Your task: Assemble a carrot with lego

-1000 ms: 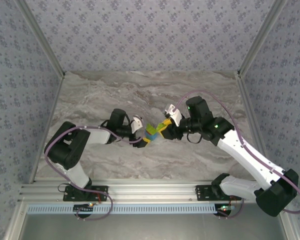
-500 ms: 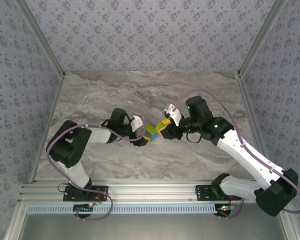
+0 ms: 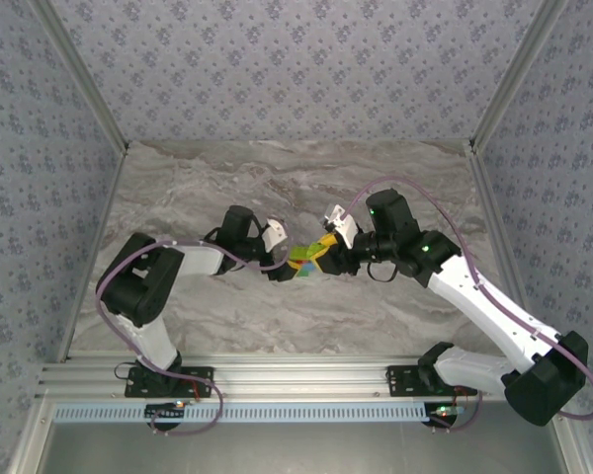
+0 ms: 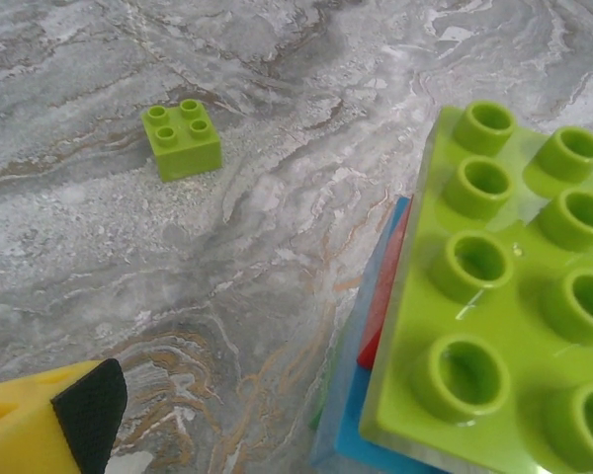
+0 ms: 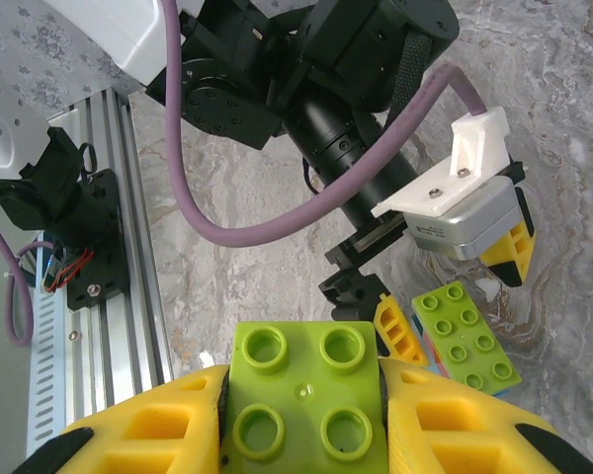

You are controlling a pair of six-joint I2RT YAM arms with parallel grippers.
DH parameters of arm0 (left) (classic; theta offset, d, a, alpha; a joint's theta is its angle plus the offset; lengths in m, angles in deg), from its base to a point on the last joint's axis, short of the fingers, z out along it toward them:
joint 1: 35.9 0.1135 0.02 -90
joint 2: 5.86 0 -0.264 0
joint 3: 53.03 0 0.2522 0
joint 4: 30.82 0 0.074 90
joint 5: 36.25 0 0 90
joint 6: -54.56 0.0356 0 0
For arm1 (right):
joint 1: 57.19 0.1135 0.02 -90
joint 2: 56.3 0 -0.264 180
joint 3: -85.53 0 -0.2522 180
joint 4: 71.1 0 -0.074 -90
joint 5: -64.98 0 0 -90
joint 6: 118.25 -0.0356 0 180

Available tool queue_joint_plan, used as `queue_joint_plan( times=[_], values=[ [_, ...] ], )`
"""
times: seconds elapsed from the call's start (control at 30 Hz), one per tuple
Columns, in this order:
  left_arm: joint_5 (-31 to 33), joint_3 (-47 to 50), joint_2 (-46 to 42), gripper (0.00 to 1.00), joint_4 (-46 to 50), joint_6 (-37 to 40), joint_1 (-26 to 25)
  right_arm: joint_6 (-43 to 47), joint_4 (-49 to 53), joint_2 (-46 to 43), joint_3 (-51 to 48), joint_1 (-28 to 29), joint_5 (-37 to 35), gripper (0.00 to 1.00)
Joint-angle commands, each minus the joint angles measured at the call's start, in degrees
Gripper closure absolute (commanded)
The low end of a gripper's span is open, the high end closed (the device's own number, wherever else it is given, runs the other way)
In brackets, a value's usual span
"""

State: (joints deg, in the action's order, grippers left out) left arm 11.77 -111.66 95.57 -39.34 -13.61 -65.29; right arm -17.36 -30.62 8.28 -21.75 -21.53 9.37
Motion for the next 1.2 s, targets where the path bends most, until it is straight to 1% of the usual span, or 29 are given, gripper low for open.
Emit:
queue_joint_plan(
  times=[0.0, 0.33, 0.37, 0.43, 0.57, 0.6, 0.7, 0.73, 0.8, 1.0, 1.1, 1.17],
  values=[
    [-2.3, -1.9, 0.7, 0.03, 1.0, 0.8, -0.6, -0.5, 0.2, 0.2, -0.2, 0.4, 1.5, 0.71],
    [-2.7, -3.4, 3.0, 0.03, -0.1, 0.1, -2.0, -0.2, 0.8, 0.7, 0.6, 0.3, 1.3, 0.71],
    [-2.7, -3.6, 3.1, 0.03, 0.0, 0.1, -2.1, -0.2, 0.8, 0.7, 0.6, 0.2, 1.4, 0.71],
    [-3.3, -4.0, 3.6, 0.08, 0.3, 0.2, -2.1, -0.2, 0.9, 0.8, 0.6, 0.2, 1.4, 0.71],
    [-4.3, -4.1, 4.0, 0.10, -0.6, -0.4, -2.1, 0.0, 1.0, 1.0, 0.5, 0.1, 1.5, 0.71],
    [-4.6, -4.2, 4.0, 0.12, -0.8, -0.5, -2.1, 0.0, 0.9, 1.2, 0.4, 0.0, 1.6, 0.71],
    [-5.6, -4.5, 4.1, 0.28, -0.9, -0.8, -2.1, 0.0, 0.6, 1.2, 0.0, 0.0, 1.6, 0.71],
    [-5.6, -4.5, 4.1, 0.31, -1.2, -1.1, -2.1, -0.1, 0.6, 1.2, -0.1, 0.0, 1.6, 0.71],
    [-5.9, -4.3, 4.2, 0.31, -1.5, -1.1, -2.2, 0.0, 0.6, 1.2, -0.2, -0.1, 1.6, 0.71],
    [-6.1, -5.1, 4.1, 0.19, -0.6, -0.7, -2.6, 0.0, 0.6, 0.8, -0.6, -0.8, 2.1, 0.71],
    [-5.9, -5.8, 4.2, 0.18, 0.5, -0.6, -2.9, -0.1, 0.5, 0.6, -1.1, -0.9, 2.3, 0.71],
    [-5.8, -6.4, 4.4, 0.21, 1.4, -0.3, -3.1, -0.2, 0.4, 0.6, -1.1, -1.0, 2.4, 0.71]
  ],
)
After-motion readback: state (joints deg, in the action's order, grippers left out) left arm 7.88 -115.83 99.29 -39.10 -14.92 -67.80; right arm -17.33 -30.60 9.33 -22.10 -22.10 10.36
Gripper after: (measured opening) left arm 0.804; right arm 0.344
